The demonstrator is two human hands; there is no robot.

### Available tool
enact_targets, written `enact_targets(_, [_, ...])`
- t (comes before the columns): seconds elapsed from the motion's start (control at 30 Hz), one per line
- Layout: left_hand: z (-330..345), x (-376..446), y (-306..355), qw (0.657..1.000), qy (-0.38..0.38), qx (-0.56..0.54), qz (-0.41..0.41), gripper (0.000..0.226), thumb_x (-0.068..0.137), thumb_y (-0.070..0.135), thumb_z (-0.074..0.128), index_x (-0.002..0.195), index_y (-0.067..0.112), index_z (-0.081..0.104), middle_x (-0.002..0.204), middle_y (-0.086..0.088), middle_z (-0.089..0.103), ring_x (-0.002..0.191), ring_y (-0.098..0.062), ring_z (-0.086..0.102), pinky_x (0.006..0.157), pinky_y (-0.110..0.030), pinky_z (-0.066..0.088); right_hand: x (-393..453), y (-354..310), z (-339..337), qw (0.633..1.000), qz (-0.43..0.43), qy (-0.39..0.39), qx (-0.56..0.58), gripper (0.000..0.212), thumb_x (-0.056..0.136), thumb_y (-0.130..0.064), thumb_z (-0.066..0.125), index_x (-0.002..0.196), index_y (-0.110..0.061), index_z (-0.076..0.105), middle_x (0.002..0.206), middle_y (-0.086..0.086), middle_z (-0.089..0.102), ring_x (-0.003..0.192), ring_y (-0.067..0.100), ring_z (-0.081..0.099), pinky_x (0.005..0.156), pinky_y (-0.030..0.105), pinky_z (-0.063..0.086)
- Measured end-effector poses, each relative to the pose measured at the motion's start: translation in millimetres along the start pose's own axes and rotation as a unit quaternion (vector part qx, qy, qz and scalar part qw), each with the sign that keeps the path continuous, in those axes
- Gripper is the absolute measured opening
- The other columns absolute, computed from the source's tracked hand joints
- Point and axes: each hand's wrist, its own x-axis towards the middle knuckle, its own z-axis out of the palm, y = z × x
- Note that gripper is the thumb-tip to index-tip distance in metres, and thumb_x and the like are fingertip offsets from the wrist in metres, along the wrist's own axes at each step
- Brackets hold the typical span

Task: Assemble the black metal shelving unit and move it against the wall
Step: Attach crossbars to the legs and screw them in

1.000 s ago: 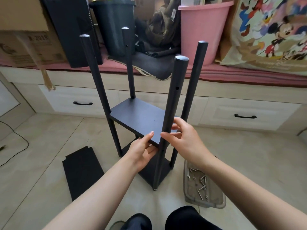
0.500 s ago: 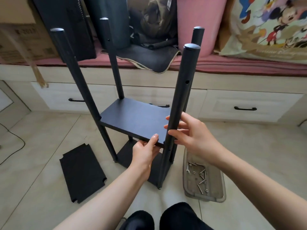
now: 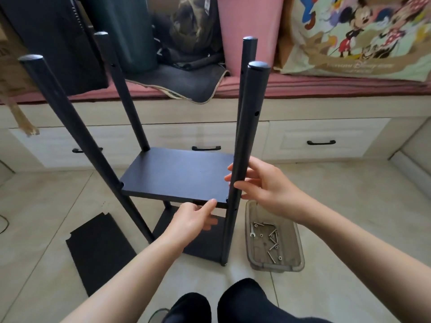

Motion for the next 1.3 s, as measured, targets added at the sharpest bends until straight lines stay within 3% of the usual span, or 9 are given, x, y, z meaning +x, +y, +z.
enact_targets(0.13, [-11, -7, -1, 0.938, 0.184, 0.151, 0.25, 0.015, 0.09, 0.025, 0.074, 0.078, 0.019, 0.068, 0.064, 0.01, 0.07, 0.063, -0.006, 0.068, 0.069, -0.033, 0.06, 1, 1, -1, 1.0, 0.0, -0.002, -0.002, 0.03, 0.097, -0.004, 0.058, 0.108, -0.031, 0.055, 0.107, -0.004, 0.07, 0.1, 0.0, 0.068, 0.074, 0.028, 0.059])
enact_targets(0.23, [-18, -3, 3, 0.816, 0.221, 0.253, 0.47, 0.025, 0.078, 0.012, 0.085, 0.098, 0.015, 0.07, 0.094, 0.003, 0.071, 0.094, -0.019, 0.067, 0.084, -0.034, 0.058, 0, 3, -1, 1.0, 0.004, 0.002, -0.001, 0.033, 0.096, -0.006, 0.06, 0.114, -0.032, 0.051, 0.104, -0.004, 0.074, 0.097, 0.011, 0.07, 0.076, 0.033, 0.06])
enact_targets(0.33, [-21, 17, 3, 0.765, 0.137, 0.45, 0.441, 0.076, 0.078, 0.025, 0.085, 0.146, 0.017, 0.049, 0.154, -0.006, 0.045, 0.151, -0.03, 0.028, 0.124, -0.047, 0.017, -2, 4, 0, 1.0, -0.004, 0.008, -0.001, 0.036, 0.096, -0.007, 0.06, 0.117, -0.033, 0.046, 0.103, 0.001, 0.075, 0.092, 0.025, 0.071, 0.081, 0.047, 0.057])
enact_targets(0.43, [-20, 35, 0, 0.729, 0.122, 0.53, 0.415, 0.082, 0.093, 0.023, 0.068, 0.16, 0.024, 0.02, 0.169, -0.001, 0.009, 0.156, -0.027, -0.004, 0.124, -0.044, -0.006, -2, 5, 0, 1.0, -0.007, 0.004, -0.002, 0.032, 0.096, -0.006, 0.06, 0.118, -0.027, 0.048, 0.103, 0.001, 0.075, 0.092, 0.03, 0.069, 0.082, 0.051, 0.055])
enact_targets(0.6, [-15, 44, -5, 0.732, 0.113, 0.524, 0.42, 0.078, 0.099, 0.003, 0.054, 0.16, 0.024, 0.011, 0.167, 0.0, 0.016, 0.155, -0.026, 0.011, 0.125, -0.046, 0.003, 0, 6, -3, 1.0, -0.004, -0.005, -0.002, 0.033, 0.095, -0.007, 0.061, 0.122, -0.021, 0.048, 0.103, -0.003, 0.075, 0.093, 0.026, 0.07, 0.08, 0.043, 0.059])
enact_targets(0.8, [-7, 41, -10, 0.725, 0.139, 0.488, 0.465, 0.077, 0.087, -0.013, 0.062, 0.154, 0.012, 0.034, 0.159, -0.009, 0.036, 0.146, -0.037, 0.034, 0.12, -0.044, 0.021, 3, 10, -3, 0.999, -0.021, -0.008, -0.023, 0.033, 0.096, -0.01, 0.062, 0.123, -0.021, 0.047, 0.102, -0.009, 0.075, 0.092, 0.02, 0.072, 0.081, 0.04, 0.059])
enact_targets(0.97, [-5, 37, -6, 0.723, 0.149, 0.485, 0.469, 0.075, 0.083, -0.016, 0.066, 0.149, 0.009, 0.045, 0.154, -0.011, 0.045, 0.141, -0.039, 0.042, 0.116, -0.048, 0.034, 1, 14, 6, 0.998, -0.044, 0.027, -0.025, 0.03, 0.096, -0.011, 0.061, 0.112, -0.032, 0.047, 0.102, -0.012, 0.074, 0.09, 0.007, 0.071, 0.075, 0.019, 0.056])
enact_targets(1.17, [-8, 40, -7, 0.733, 0.115, 0.514, 0.43, 0.073, 0.102, -0.003, 0.04, 0.16, 0.022, 0.005, 0.168, 0.0, 0.005, 0.155, -0.03, 0.005, 0.125, -0.037, 0.002, 3, 13, 6, 0.998, -0.052, 0.025, -0.018, 0.025, 0.096, -0.009, 0.061, 0.116, -0.018, 0.048, 0.103, -0.012, 0.073, 0.092, 0.007, 0.071, 0.074, 0.017, 0.055])
enact_targets(1.3, [-7, 40, -9, 0.729, 0.124, 0.517, 0.432, 0.073, 0.1, -0.004, 0.044, 0.161, 0.02, 0.01, 0.168, -0.002, 0.009, 0.155, -0.032, 0.01, 0.125, -0.038, 0.006, 2, 10, 5, 0.998, -0.053, 0.021, -0.013, 0.026, 0.096, -0.009, 0.061, 0.117, -0.017, 0.048, 0.103, -0.013, 0.073, 0.091, 0.007, 0.071, 0.072, 0.016, 0.055])
